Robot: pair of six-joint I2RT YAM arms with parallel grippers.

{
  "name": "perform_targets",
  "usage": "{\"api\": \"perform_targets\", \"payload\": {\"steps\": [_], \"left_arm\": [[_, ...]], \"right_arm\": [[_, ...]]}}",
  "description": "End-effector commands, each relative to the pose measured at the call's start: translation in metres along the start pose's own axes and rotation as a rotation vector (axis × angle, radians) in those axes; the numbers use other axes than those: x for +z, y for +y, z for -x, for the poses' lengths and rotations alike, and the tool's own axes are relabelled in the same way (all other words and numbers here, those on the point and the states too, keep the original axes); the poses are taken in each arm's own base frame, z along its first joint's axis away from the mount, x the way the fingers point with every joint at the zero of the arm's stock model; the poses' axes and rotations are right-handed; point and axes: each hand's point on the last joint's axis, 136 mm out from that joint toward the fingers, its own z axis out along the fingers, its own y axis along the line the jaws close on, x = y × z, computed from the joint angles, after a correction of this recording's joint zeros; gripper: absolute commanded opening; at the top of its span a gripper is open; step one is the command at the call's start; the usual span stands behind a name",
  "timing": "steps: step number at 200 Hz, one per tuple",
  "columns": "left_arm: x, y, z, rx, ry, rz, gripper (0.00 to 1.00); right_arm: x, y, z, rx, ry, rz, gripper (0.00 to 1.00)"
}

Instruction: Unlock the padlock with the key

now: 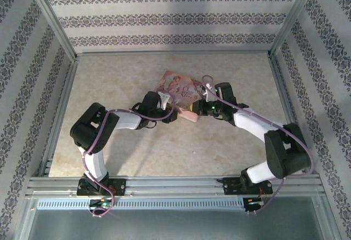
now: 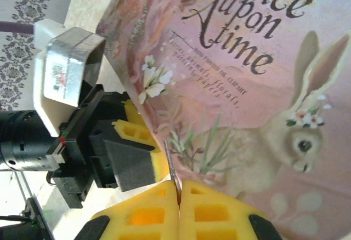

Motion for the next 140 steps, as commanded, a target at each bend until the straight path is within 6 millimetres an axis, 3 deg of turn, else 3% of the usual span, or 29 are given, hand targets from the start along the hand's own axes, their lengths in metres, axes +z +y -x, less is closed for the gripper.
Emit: {"api": "perform_targets", "payload": {"steps": [1, 60, 130, 140], "left_arm": [[-0.014, -0.032, 0.027, -0.007, -0.080, -0.069, 0.24], [-0.027, -0.063, 0.017, -0.109, 0.007, -0.116, 0.24], [-0.029, -0.082, 0.020, -0.229, 0.052, -0.167, 0.24], [-0.028, -0.083, 0.020, -0.239, 0.058, -0.169, 0.24]], "right_arm": [[-0.014, 0.000, -0.009, -0.075, -0.029, -0.026, 0.00], [-0.026, 0.001, -0.060, -0.285, -0.062, -0.100, 0.00], [-0.018, 0.000, -0.079, -0.489, -0.146, -0.184, 0.00], [-0.015, -0.008, -0.090, -0.506, -0.133, -0.206, 0.00]]}}
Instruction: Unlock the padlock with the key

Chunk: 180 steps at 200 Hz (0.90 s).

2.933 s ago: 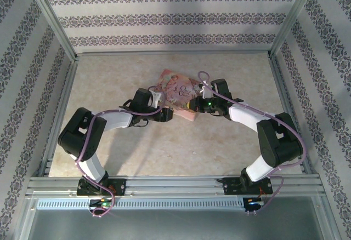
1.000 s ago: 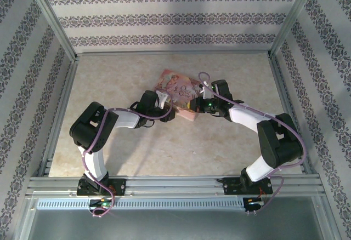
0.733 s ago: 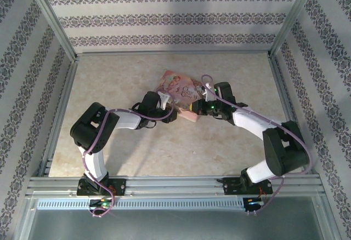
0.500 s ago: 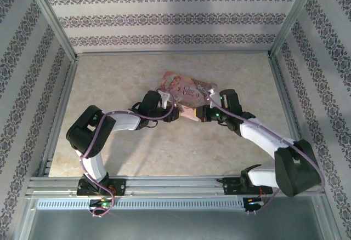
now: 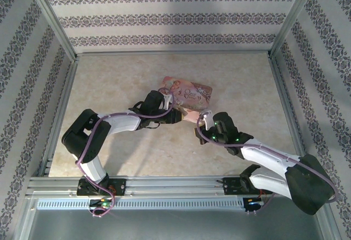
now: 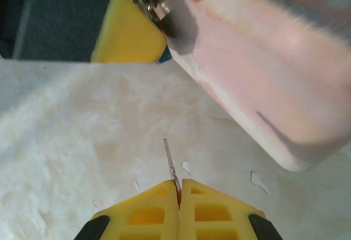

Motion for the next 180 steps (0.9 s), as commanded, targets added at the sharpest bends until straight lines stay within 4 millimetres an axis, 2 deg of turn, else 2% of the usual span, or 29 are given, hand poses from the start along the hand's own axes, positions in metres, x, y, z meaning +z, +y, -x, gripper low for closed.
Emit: {"api": "perform_targets", "payload": {"steps": [1, 33, 113, 180], "left_arm": [[-0.008, -0.038, 0.015, -0.008, -0.019, -0.094, 0.24], [-0.007, -0.038, 0.013, -0.041, -0.006, -0.092, 0.23], [-0.007, -0.040, 0.011, -0.099, 0.017, -0.099, 0.23], [-0.008, -0.042, 0.011, -0.114, 0.027, -0.101, 0.22]], "right_arm": [[0.003, -0.005, 0.006, -0.100, -0.079, -0.069, 0.00], [0.012, -0.004, 0.001, -0.133, -0.097, -0.086, 0.00], [0.030, 0.001, 0.012, -0.169, -0.170, -0.094, 0.00], [0.032, 0.009, 0.017, -0.155, -0.210, -0.043, 0.00]]}}
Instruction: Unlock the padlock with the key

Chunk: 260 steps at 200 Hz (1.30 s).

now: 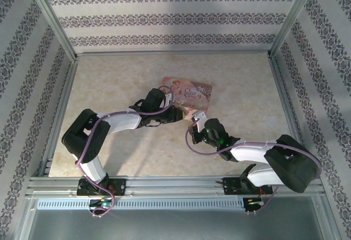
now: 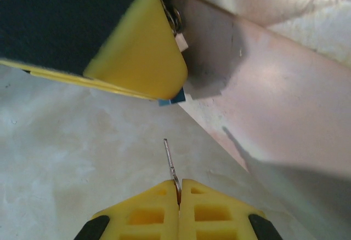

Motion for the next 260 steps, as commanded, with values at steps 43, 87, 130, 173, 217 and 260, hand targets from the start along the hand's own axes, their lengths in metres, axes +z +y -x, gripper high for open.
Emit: {"api": "perform_targets", "payload": {"steps": [43, 87, 130, 173, 217, 260], "left_arm": [[-0.006, -0.034, 0.007, 0.018, -0.004, -0.084, 0.22], [-0.005, -0.033, 0.006, 0.015, -0.003, -0.088, 0.22], [-0.005, -0.034, 0.006, 0.016, -0.005, -0.093, 0.22], [-0.006, -0.034, 0.006, 0.014, -0.002, -0.092, 0.22], [-0.006, -0.034, 0.006, 0.017, -0.003, -0.090, 0.21], [-0.005, -0.033, 0.005, 0.015, -0.002, -0.089, 0.21]], "right_arm": [[0.001, 0.004, 0.007, 0.008, -0.056, 0.017, 0.00], [0.003, 0.002, 0.011, 0.016, -0.073, 0.007, 0.00], [0.006, 0.001, 0.012, 0.024, -0.080, 0.003, 0.00], [0.007, -0.002, 0.017, 0.028, -0.097, -0.006, 0.00], [0.005, -0.006, 0.021, 0.045, -0.117, -0.002, 0.00], [0.007, -0.005, 0.022, 0.049, -0.117, 0.022, 0.00]]}}
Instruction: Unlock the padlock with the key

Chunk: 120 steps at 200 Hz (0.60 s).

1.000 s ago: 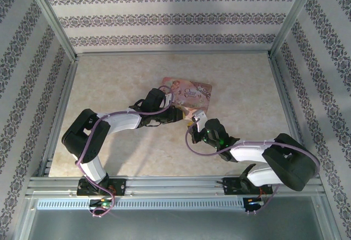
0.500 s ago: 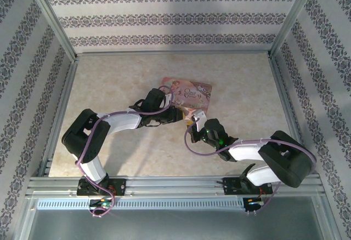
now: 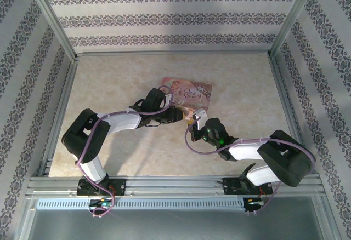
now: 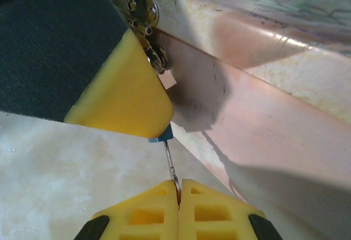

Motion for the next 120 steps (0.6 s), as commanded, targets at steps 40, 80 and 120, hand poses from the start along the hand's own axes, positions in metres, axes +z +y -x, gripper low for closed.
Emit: {"api": "perform_targets", "payload": {"steps": [40, 80, 120], "left_arm": [[-0.006, -0.033, 0.007, 0.037, -0.011, -0.087, 0.21], [-0.007, -0.035, 0.007, 0.038, -0.012, -0.088, 0.21], [-0.008, -0.037, 0.008, 0.037, -0.013, -0.091, 0.21]], "right_arm": [[0.005, 0.001, 0.012, 0.030, -0.056, 0.023, 0.00], [0.008, 0.001, 0.017, 0.035, -0.080, 0.023, 0.00], [0.007, 0.000, 0.021, 0.047, -0.103, 0.024, 0.00]]}}
